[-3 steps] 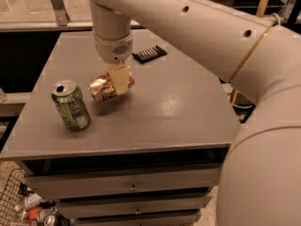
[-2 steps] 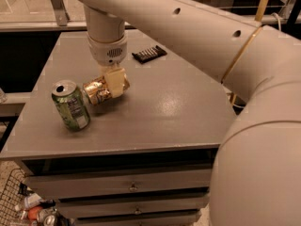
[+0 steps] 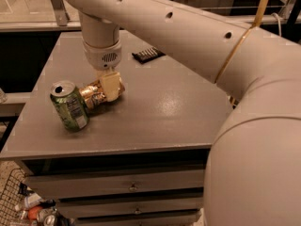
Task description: Move orange can near green can
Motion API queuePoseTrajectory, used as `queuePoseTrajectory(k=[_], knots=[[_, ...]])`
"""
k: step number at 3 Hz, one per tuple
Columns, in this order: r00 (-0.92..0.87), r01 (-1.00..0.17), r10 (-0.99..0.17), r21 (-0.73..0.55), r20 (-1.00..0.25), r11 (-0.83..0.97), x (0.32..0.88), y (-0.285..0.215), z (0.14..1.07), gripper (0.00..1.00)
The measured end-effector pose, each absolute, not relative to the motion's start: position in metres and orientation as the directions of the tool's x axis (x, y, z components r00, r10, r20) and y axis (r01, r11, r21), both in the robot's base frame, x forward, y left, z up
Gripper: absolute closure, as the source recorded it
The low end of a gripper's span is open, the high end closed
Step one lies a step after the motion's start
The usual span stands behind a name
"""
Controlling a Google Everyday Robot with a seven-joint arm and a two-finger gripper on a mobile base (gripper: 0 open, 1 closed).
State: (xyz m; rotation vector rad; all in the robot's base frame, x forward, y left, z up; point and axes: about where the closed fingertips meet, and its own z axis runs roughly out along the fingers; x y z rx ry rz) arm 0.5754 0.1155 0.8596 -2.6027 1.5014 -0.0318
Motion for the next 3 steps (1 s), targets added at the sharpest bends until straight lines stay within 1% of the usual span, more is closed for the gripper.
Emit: queuePoseTrajectory(k=[3], knots=[[0.506, -0.857, -0.861, -0.144, -0.057, -0.494, 0.5789, 0.1212, 0.8559, 0.05]])
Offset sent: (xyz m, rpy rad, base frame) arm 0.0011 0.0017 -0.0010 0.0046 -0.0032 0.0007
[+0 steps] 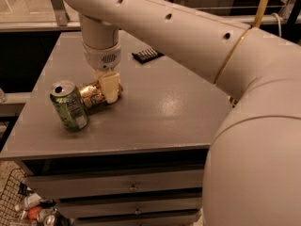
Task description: Move orange can near green can
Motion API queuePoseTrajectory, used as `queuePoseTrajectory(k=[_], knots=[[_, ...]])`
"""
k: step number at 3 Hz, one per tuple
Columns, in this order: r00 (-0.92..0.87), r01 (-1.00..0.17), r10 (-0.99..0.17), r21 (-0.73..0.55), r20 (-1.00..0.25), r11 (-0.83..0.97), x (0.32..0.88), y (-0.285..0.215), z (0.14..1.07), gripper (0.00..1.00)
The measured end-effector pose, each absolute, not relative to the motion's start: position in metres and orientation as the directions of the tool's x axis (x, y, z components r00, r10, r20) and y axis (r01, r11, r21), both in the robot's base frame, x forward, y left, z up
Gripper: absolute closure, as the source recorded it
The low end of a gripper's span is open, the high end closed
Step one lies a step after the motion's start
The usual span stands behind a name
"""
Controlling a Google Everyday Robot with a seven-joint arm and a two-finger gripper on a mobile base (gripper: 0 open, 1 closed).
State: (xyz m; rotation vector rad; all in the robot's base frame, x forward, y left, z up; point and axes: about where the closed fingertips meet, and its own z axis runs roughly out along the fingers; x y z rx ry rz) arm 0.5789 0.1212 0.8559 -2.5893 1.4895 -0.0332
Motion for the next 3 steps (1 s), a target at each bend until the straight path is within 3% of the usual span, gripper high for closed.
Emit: queuePoseTrajectory(k=[2, 3], knots=[[0.501, -0.859, -0.862, -0.166, -0.078, -0.484, 0.58, 0.118, 0.857, 0.0], [0.444, -0.886, -0.886, -0.214, -0.135, -0.411, 0.579, 0.09, 0.87, 0.0]])
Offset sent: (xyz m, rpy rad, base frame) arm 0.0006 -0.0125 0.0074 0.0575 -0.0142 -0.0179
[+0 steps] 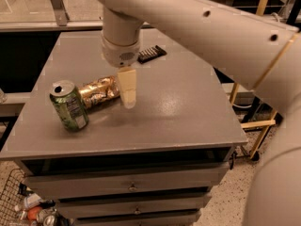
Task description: Move orange can near green can
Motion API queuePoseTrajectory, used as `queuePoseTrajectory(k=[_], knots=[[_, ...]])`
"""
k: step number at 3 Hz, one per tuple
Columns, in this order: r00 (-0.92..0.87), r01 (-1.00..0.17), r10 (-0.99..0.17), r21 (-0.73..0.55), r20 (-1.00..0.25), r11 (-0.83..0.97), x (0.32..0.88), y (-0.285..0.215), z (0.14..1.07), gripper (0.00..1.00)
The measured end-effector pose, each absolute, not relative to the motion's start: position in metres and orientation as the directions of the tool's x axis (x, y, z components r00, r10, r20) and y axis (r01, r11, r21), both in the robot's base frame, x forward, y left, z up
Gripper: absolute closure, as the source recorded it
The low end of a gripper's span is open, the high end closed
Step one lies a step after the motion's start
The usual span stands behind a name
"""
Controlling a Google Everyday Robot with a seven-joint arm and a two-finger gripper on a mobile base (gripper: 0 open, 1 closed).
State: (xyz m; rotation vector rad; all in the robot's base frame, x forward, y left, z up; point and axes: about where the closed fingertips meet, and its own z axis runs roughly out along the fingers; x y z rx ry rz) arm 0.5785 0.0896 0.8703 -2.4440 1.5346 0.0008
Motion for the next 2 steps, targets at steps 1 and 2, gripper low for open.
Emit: queuePoseTrajectory(k=[1, 2], knots=[[0.335, -0.927, -0.923, -0.243, -0.188, -0.286, 0.578, 0.036, 0.879, 0.0], [0.318, -0.932, -0.929, -0.243, -0.19, -0.269, 0.578, 0.026, 0.879, 0.0]])
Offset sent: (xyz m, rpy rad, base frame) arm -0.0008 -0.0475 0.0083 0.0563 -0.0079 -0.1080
